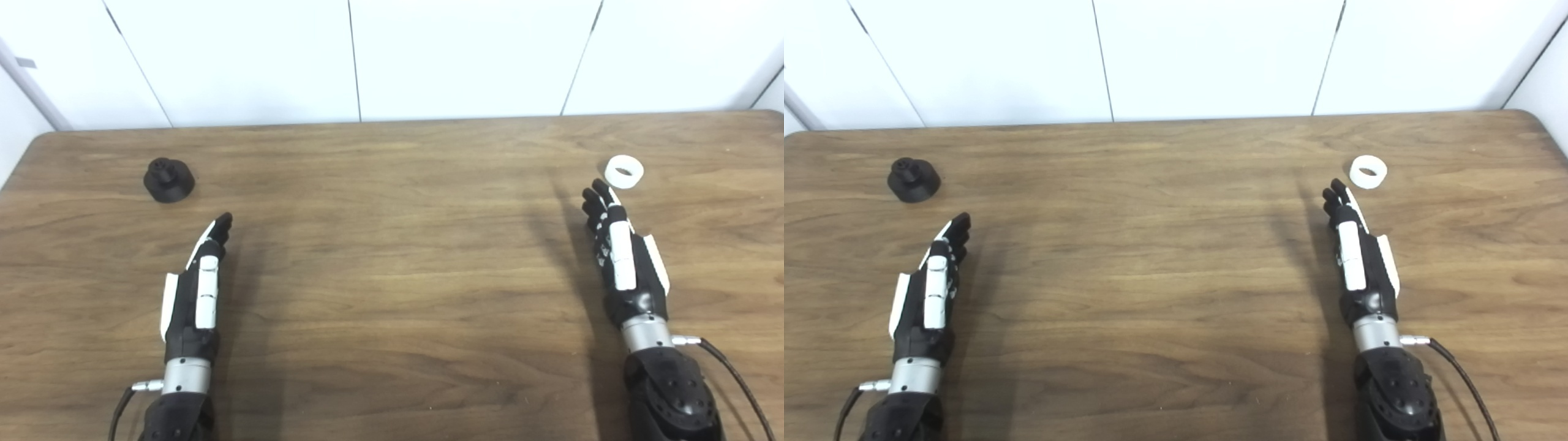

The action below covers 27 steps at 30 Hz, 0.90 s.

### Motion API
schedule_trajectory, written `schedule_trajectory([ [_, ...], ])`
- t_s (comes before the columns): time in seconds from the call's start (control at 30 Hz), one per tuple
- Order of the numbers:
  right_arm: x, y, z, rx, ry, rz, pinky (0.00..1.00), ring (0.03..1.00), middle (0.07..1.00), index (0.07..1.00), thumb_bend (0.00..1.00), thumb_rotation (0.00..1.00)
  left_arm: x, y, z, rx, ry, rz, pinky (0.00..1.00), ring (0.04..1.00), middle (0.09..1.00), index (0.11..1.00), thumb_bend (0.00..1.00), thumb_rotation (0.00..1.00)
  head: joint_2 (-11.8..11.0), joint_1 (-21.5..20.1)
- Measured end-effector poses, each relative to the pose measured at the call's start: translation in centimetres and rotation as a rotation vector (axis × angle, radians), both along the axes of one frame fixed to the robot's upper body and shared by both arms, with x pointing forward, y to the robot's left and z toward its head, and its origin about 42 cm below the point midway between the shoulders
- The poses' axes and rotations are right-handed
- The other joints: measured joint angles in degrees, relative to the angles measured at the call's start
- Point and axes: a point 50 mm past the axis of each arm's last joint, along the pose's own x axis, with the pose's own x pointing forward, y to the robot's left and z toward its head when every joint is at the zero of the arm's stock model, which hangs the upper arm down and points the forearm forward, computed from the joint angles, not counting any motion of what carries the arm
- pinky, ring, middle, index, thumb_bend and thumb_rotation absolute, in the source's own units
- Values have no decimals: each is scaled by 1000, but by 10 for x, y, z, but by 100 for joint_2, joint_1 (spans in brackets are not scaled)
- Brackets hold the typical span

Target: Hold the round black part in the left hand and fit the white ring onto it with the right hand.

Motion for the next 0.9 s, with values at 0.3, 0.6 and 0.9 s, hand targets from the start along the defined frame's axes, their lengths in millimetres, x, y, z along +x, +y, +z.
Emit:
schedule_trajectory([
  [0.3,0,1,0,-4,2,1,999,954,939,956,540,1000,0,0,0,-1,0,0,1000,974,950,916,443,974,-26,0],
  [0.6,0,-1,-1,2,-3,0,1000,945,934,946,556,1000,0,-2,0,9,1,-3,996,967,947,910,399,967,-333,595],
  [0.9,1,-14,-7,4,-26,36,1000,959,937,957,553,1000,-1,-15,-2,15,-2,-5,1000,982,951,911,417,968,-816,1203],
])
